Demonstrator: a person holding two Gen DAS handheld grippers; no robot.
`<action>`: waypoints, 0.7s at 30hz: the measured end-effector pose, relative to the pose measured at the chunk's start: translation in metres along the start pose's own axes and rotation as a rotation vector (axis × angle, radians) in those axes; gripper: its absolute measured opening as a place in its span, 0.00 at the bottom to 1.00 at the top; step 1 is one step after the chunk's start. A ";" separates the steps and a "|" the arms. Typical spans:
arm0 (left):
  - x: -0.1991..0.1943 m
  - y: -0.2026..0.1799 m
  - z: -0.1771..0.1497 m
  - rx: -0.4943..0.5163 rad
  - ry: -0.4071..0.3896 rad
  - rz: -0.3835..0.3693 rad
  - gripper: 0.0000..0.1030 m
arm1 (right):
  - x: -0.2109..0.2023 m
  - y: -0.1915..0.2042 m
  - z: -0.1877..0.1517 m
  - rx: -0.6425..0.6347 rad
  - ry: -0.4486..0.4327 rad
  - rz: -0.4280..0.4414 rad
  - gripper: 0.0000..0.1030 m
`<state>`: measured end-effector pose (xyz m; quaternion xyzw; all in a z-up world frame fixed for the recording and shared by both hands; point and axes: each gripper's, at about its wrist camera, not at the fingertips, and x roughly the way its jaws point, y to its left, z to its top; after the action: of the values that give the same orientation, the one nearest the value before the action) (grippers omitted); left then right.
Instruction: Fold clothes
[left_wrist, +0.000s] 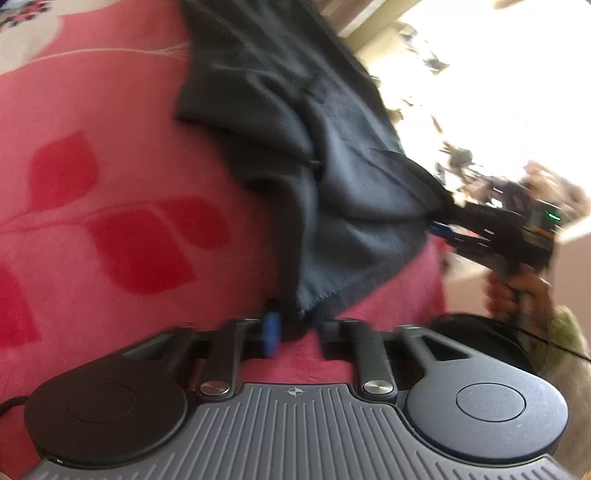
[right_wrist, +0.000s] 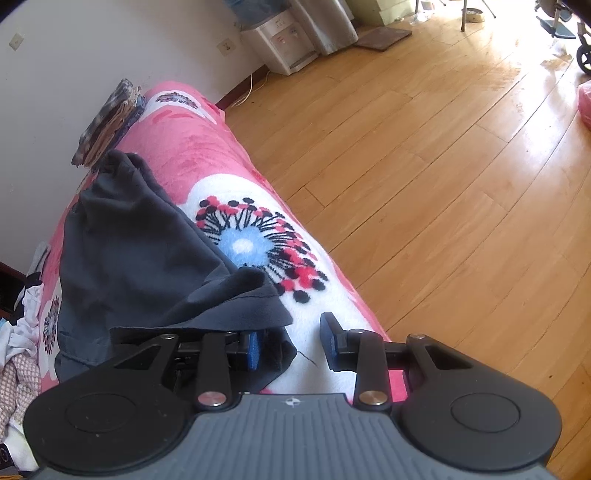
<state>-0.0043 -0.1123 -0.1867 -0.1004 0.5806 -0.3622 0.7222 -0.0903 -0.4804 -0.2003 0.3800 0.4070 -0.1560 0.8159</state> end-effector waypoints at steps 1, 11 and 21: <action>-0.003 0.001 0.000 -0.026 -0.001 0.000 0.02 | 0.000 0.001 0.000 -0.002 0.000 0.001 0.19; -0.010 0.026 -0.018 -0.280 0.210 -0.107 0.00 | -0.042 0.012 -0.009 -0.037 0.086 -0.035 0.01; -0.011 0.018 -0.027 -0.063 0.212 -0.047 0.01 | -0.053 0.010 -0.013 -0.066 0.146 -0.071 0.01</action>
<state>-0.0224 -0.0849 -0.1973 -0.0980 0.6624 -0.3692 0.6445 -0.1244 -0.4665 -0.1589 0.3487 0.4836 -0.1430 0.7900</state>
